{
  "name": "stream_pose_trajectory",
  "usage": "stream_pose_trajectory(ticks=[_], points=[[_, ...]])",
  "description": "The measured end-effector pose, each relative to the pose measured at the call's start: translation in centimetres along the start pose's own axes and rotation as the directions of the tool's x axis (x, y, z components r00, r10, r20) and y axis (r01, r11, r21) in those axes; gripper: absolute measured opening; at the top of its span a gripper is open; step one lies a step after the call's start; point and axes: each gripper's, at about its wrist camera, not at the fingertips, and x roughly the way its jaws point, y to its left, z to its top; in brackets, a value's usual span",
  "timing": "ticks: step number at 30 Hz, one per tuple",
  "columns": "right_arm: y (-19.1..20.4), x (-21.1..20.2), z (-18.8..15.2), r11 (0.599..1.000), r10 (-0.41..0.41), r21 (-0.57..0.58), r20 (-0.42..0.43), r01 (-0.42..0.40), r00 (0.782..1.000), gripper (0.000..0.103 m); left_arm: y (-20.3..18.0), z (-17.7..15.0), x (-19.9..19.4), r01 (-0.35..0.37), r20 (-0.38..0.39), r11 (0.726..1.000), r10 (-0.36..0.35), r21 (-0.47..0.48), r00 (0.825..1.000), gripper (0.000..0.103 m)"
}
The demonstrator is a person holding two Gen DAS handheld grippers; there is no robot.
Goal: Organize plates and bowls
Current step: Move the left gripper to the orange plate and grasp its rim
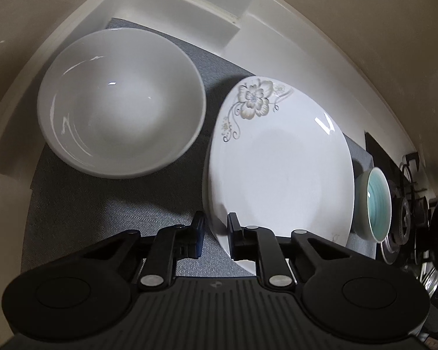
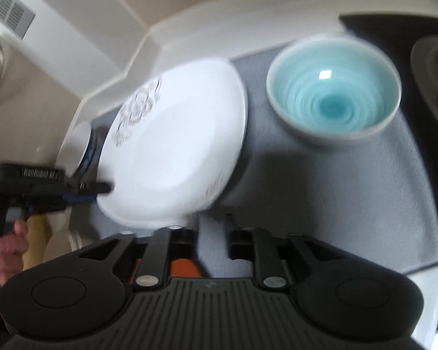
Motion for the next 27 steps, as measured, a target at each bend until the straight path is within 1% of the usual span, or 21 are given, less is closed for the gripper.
stream_pose_trajectory(ticks=[2, 3, 5, 8, 9, 11, 13, 15, 18, 20, 22, 23, 24, 25, 26, 27], points=[[0.0, 0.0, -1.0, 1.000, -0.007, -0.030, -0.042, 0.006, 0.999, 0.032, -0.3, -0.1, 0.0, -0.010, 0.005, 1.000, 0.010, 0.021, 1.000, 0.018], [-0.1, -0.1, -1.5, 0.999, 0.011, -0.037, -0.055, -0.013, 0.998, 0.032, -0.4, -0.1, 0.0, -0.010, 0.002, 1.000, 0.010, 0.027, 1.000, 0.018], [-0.1, -0.1, -2.4, 0.998, 0.032, -0.058, -0.094, -0.037, 0.995, 0.032, -0.1, 0.1, 0.1, 0.004, -0.010, 1.000, -0.004, 0.010, 1.000, 0.018], [0.0, 0.3, -3.6, 0.995, 0.022, -0.098, -0.136, -0.036, 0.990, 0.032, -0.2, 0.2, 0.1, 0.008, -0.018, 1.000, -0.008, 0.008, 1.000, 0.018], [-0.1, 0.2, -3.8, 0.994, 0.022, -0.107, -0.124, -0.035, 0.992, 0.030, -0.2, 0.4, 0.2, 0.005, -0.023, 1.000, -0.005, 0.005, 1.000, 0.018], [-0.2, 0.2, -3.8, 0.994, 0.013, -0.110, -0.118, -0.026, 0.993, 0.022, -0.2, 0.9, 0.5, 0.001, -0.033, 1.000, -0.001, 0.000, 0.999, 0.018], [-0.5, 0.2, -3.8, 0.993, -0.003, -0.116, -0.117, -0.011, 0.993, 0.006, -0.3, 1.1, 0.8, -0.003, -0.030, 1.000, 0.003, 0.010, 1.000, 0.019], [-0.8, 0.0, -3.7, 0.992, -0.012, -0.124, -0.108, -0.001, 0.994, 0.004, 0.0, 1.0, 0.9, 0.004, -0.027, 1.000, -0.004, -0.003, 1.000, 0.019], [-1.2, -0.5, -3.2, 0.990, -0.054, -0.135, -0.081, 0.043, 0.995, 0.004, 0.0, 0.3, 0.3, 0.007, -0.024, 1.000, -0.007, -0.004, 1.000, 0.019], [-1.8, -1.1, -2.6, 0.991, -0.051, -0.126, -0.062, 0.042, 0.997, 0.004, -0.6, -0.8, -0.6, 0.014, -0.033, 0.999, -0.012, 0.035, 0.999, 0.019], [-2.5, -1.5, -2.2, 0.994, -0.047, -0.104, -0.070, 0.040, 0.996, 0.012, -1.2, -2.3, -1.7, 0.073, -0.054, 0.996, -0.070, 0.055, 0.996, 0.021], [-2.8, -1.6, -2.1, 0.995, -0.045, -0.088, -0.069, 0.039, 0.997, 0.016, -1.5, -3.0, -2.1, 0.093, -0.060, 0.994, -0.089, 0.058, 0.994, 0.028], [-3.1, -1.9, -2.1, 0.996, -0.043, -0.076, -0.062, 0.038, 0.997, 0.030, -2.1, -3.8, -2.3, 0.090, -0.070, 0.993, -0.085, 0.080, 0.994, 0.033], [-3.3, -2.1, -2.2, 0.997, -0.043, -0.068, -0.056, 0.039, 0.997, 0.041, -2.8, -4.5, -2.3, 0.070, -0.082, 0.991, -0.062, 0.110, 0.995, 0.046], [-3.6, -2.3, -2.4, 0.997, -0.041, -0.063, -0.053, 0.037, 0.998, 0.042, -3.5, -5.2, -2.0, 0.045, -0.087, 0.989, -0.033, 0.141, 0.996, 0.052], [-3.6, -2.4, -2.6, 0.998, -0.036, -0.059, -0.054, 0.033, 0.998, 0.041, -4.0, -6.0, -1.5, 0.017, -0.098, 0.985, -0.001, 0.171, 0.995, 0.052]])
